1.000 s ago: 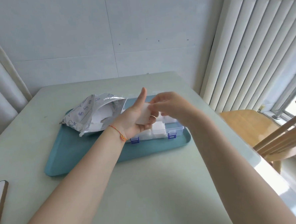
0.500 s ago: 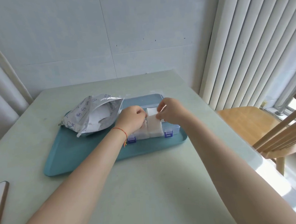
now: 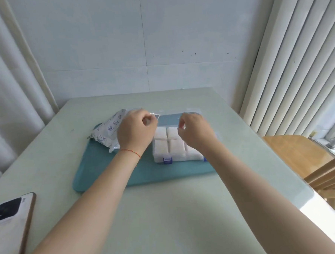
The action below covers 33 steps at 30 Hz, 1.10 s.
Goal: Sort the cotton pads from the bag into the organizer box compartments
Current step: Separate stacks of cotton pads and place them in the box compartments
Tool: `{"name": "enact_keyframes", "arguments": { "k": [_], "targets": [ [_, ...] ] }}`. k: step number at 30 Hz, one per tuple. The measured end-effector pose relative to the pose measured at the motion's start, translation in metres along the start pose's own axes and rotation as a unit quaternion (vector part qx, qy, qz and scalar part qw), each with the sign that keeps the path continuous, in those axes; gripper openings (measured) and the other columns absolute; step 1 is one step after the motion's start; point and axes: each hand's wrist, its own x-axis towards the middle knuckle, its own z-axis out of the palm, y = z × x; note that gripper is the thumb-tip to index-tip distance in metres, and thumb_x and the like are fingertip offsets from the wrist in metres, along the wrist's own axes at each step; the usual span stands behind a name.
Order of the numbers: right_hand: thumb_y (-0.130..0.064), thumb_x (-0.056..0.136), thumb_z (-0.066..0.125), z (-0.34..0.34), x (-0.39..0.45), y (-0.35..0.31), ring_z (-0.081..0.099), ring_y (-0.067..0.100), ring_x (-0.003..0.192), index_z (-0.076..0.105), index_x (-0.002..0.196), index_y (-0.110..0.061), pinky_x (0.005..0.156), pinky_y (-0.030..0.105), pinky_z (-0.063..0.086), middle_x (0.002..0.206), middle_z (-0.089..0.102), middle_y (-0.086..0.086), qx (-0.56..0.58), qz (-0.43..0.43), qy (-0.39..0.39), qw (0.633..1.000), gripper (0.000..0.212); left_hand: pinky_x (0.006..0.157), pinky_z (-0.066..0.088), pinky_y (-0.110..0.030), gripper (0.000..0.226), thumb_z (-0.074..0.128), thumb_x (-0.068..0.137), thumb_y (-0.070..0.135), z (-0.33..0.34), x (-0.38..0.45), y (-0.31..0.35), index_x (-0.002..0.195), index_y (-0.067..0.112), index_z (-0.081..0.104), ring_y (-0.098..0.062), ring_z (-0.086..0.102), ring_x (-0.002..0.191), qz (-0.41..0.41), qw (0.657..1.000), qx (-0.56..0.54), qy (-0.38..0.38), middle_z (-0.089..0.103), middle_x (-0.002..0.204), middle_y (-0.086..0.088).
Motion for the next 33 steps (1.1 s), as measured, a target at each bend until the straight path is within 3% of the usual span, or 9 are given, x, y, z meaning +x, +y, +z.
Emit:
{"name": "enact_keyframes", "arguments": {
  "k": [4, 8, 14, 17, 19, 21, 25, 29, 33],
  "targets": [
    [-0.008, 0.088, 0.05, 0.017, 0.013, -0.059, 0.061, 0.032, 0.086, 0.069, 0.096, -0.002, 0.074, 0.037, 0.052, 0.091, 0.07, 0.014, 0.127, -0.006, -0.068, 0.989, 0.021, 0.069, 0.039, -0.031, 0.032, 0.075, 0.076, 0.041, -0.033, 0.013, -0.051, 0.098, 0.027, 0.057, -0.02, 0.047, 0.082, -0.09, 0.984, 0.119, -0.102, 0.044, 0.102, 0.004],
    [0.003, 0.088, 0.053, 0.043, 0.027, -0.1, 0.06, 0.02, 0.064, 0.066, 0.098, -0.008, 0.075, 0.032, 0.056, 0.078, 0.062, 0.005, 0.364, 0.137, -0.187, 0.902, 0.02, 0.069, 0.041, -0.03, 0.002, 0.062, 0.086, 0.025, -0.046, 0.019, -0.079, 0.085, 0.024, 0.062, -0.027, 0.058, 0.084, -0.114, 0.985, 0.069, -0.111, 0.064, 0.091, 0.0],
    [0.004, 0.093, 0.053, 0.076, 0.047, -0.14, 0.067, 0.038, 0.101, 0.048, 0.1, -0.003, 0.097, 0.053, 0.051, 0.094, 0.062, 0.016, 0.464, 0.262, -0.207, 0.82, 0.012, 0.066, 0.037, -0.029, 0.009, 0.058, 0.091, 0.027, -0.05, 0.017, -0.095, 0.082, 0.026, 0.058, -0.021, 0.055, 0.079, -0.115, 0.987, -0.027, -0.107, 0.061, 0.078, 0.009],
    [0.008, 0.096, 0.047, 0.08, 0.055, -0.148, 0.065, 0.041, 0.101, 0.05, 0.108, -0.003, 0.07, 0.044, 0.058, 0.092, 0.056, 0.019, 0.547, 0.325, -0.195, 0.747, 0.016, 0.065, 0.03, -0.027, 0.009, 0.061, 0.092, 0.026, -0.049, 0.017, -0.102, 0.084, 0.027, 0.058, -0.016, 0.054, 0.077, -0.095, 0.988, -0.066, -0.101, 0.06, 0.082, 0.01],
    [0.006, 0.094, 0.051, 0.081, 0.055, -0.151, 0.066, 0.029, 0.074, 0.055, 0.109, -0.002, 0.047, 0.03, 0.053, 0.091, 0.06, 0.018, 0.516, 0.321, -0.221, 0.763, 0.017, 0.065, 0.032, -0.028, 0.012, 0.062, 0.092, 0.025, -0.048, 0.017, -0.105, 0.082, 0.026, 0.056, -0.016, 0.053, 0.074, -0.086, 0.987, -0.087, -0.107, 0.059, 0.076, 0.01],
    [0.0, 0.094, 0.056, 0.085, 0.055, -0.15, 0.058, 0.02, 0.06, 0.06, 0.114, -0.002, 0.045, 0.023, 0.049, 0.082, 0.06, 0.012, 0.445, 0.286, -0.238, 0.815, 0.02, 0.066, 0.035, -0.029, 0.014, 0.062, 0.092, 0.025, -0.047, 0.018, -0.11, 0.08, 0.027, 0.054, -0.017, 0.053, 0.071, -0.088, 0.984, -0.101, -0.116, 0.058, 0.073, 0.011],
    [-0.008, 0.089, 0.061, 0.097, 0.061, -0.142, 0.063, 0.028, 0.108, 0.051, 0.133, -0.002, 0.08, 0.03, 0.051, 0.126, 0.058, 0.017, 0.124, 0.128, -0.179, 0.968, 0.045, 0.068, 0.039, -0.03, 0.011, 0.06, 0.092, 0.025, -0.049, 0.019, -0.115, 0.082, 0.027, 0.055, -0.019, 0.055, 0.075, -0.094, 0.983, -0.112, -0.112, 0.061, 0.076, 0.011],
    [-0.016, 0.089, 0.061, 0.095, 0.056, -0.144, 0.043, 0.029, 0.132, 0.031, 0.144, -0.003, 0.103, 0.031, 0.038, 0.147, 0.031, 0.019, -0.053, 0.011, -0.205, 0.977, 0.064, 0.066, 0.034, -0.027, 0.008, 0.06, 0.092, 0.025, -0.049, 0.021, -0.113, 0.085, 0.027, 0.056, -0.016, 0.053, 0.074, -0.101, 0.98, -0.129, -0.113, 0.06, 0.076, 0.012],
    [-0.013, 0.094, 0.053, 0.082, 0.051, -0.148, 0.037, 0.036, 0.135, 0.033, 0.141, 0.002, 0.11, 0.038, 0.037, 0.143, 0.04, 0.023, -0.051, -0.009, -0.225, 0.973, 0.054, 0.062, 0.037, -0.025, 0.005, 0.059, 0.093, 0.027, -0.051, 0.021, -0.114, 0.088, 0.027, 0.058, -0.014, 0.054, 0.073, -0.116, 0.979, -0.122, -0.112, 0.061, 0.076, 0.011]
  ]
}}
